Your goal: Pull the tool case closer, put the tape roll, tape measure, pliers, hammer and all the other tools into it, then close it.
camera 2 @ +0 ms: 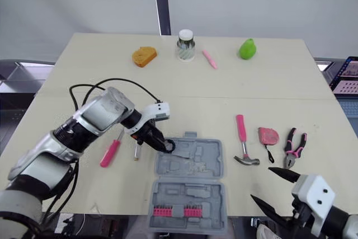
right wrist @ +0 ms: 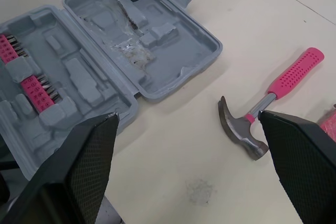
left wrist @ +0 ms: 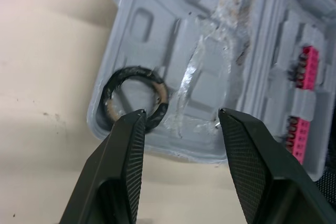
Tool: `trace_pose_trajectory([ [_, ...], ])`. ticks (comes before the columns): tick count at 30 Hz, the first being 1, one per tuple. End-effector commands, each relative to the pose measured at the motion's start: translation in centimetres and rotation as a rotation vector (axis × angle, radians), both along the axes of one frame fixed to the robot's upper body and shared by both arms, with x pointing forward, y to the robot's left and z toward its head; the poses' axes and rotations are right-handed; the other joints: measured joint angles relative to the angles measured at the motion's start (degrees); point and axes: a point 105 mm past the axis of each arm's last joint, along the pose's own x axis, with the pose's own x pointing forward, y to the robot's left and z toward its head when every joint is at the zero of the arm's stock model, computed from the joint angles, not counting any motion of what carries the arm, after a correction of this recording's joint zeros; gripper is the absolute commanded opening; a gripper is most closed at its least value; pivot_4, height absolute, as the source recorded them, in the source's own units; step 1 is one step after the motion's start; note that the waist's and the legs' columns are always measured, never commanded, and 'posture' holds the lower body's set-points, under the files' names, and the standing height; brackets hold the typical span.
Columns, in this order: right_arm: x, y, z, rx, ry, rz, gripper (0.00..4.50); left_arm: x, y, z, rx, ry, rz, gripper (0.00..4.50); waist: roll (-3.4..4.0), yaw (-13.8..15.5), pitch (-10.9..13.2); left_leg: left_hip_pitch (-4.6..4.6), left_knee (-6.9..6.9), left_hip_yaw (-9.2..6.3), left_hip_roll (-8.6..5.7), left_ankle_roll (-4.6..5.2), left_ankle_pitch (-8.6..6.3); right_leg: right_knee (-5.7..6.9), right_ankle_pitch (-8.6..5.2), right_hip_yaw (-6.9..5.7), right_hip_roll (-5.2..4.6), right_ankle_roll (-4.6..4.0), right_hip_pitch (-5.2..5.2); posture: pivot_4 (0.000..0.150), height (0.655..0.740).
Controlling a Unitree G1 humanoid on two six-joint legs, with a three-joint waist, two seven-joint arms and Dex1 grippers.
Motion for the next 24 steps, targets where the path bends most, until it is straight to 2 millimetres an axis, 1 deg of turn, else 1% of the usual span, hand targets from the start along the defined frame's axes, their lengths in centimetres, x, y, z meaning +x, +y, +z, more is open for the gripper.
trace_pose_trajectory([
  [1, 0.1, 0.0, 0.5, -0.010, -0.030, -0.009, 4.50, -0.2, 0.1, 1.3, -0.072, -0.052, -0.026, 2.35, 0.02, -0.04, -0.01, 0.00, 0.00, 0.00, 0.00, 0.00, 0.00, 0.00, 0.00, 0.00, 0.00, 0.00, 0.00, 0.150, 0.6950],
  [5, 0.4, -0.1, 0.6, -0.014, -0.036, -0.008, 4.50, -0.3, 0.6, 1.2, -0.268, -0.162, -0.071, 2.35, 0.11, -0.33, -0.06, 0.03, -0.03, 0.00, 0.01, 0.00, 0.00, 0.00, 0.00, 0.02, -0.01, 0.00, 0.00, 0.150, 0.6950],
  [7, 0.4, -0.1, 0.7, -0.015, -0.038, -0.008, 4.50, -0.4, 0.8, 0.8, -0.344, -0.217, -0.080, 2.35, 0.11, -0.38, -0.06, 0.02, -0.02, -0.03, 0.02, -0.01, 0.00, 0.00, 0.00, -0.02, 0.01, 0.00, 0.00, 0.150, 0.6950],
  [9, 0.5, -0.2, 0.7, -0.017, -0.040, -0.009, 4.50, 0.0, 1.2, 0.6, -0.449, -0.327, -0.066, 2.35, 0.12, -0.24, -0.07, 0.03, -0.02, -0.01, 0.00, -0.01, 0.00, 0.00, 0.00, 0.01, 0.00, 0.00, 0.00, 0.150, 0.6950],
  [10, 0.5, -0.2, 0.7, -0.017, -0.040, -0.009, 4.50, -0.1, 1.5, 0.2, -0.487, -0.343, -0.066, 2.35, 0.11, -0.13, -0.07, 0.02, 0.00, -0.04, -0.01, 0.00, 0.00, -0.02, 0.00, -0.01, -0.02, 0.00, 0.02, 0.150, 0.6950],
  [12, 0.5, -0.3, 0.7, -0.018, -0.041, -0.011, 4.50, -0.2, 1.9, -0.5, -0.529, -0.374, -0.060, 2.35, 0.12, 0.07, -0.07, 0.02, 0.02, -0.03, -0.03, 0.00, 0.00, -0.01, 0.00, 0.00, -0.03, 0.00, 0.03, 0.150, 0.6950],
  [15, 0.6, -0.4, 0.7, -0.019, -0.040, -0.015, 4.50, 0.5, 2.7, -1.7, -0.560, -0.451, -0.024, 2.35, 0.12, 0.23, -0.07, 0.03, 0.01, -0.02, -0.04, 0.00, 0.00, -0.01, 0.00, -0.02, -0.03, 0.00, 0.04, 0.150, 0.6950],
  [19, 0.6, -0.5, 0.7, -0.020, -0.040, -0.017, 4.50, 1.1, 3.2, -3.2, -0.543, -0.493, -0.002, 2.35, 0.12, 0.20, -0.07, 0.03, 0.01, -0.01, -0.06, 0.01, -0.01, 0.00, 0.00, -0.03, -0.04, 0.00, 0.03, 0.150, 0.6950],
  [24, 0.7, -0.7, 0.8, -0.023, -0.043, -0.019, 4.50, 1.4, 3.0, -3.9, -0.564, -0.501, 0.015, 2.35, 0.12, 0.16, -0.09, 0.05, 0.00, 0.02, -0.06, 0.01, -0.01, 0.02, 0.00, -0.03, -0.03, 0.00, 0.03, 0.150, 0.6950],
])
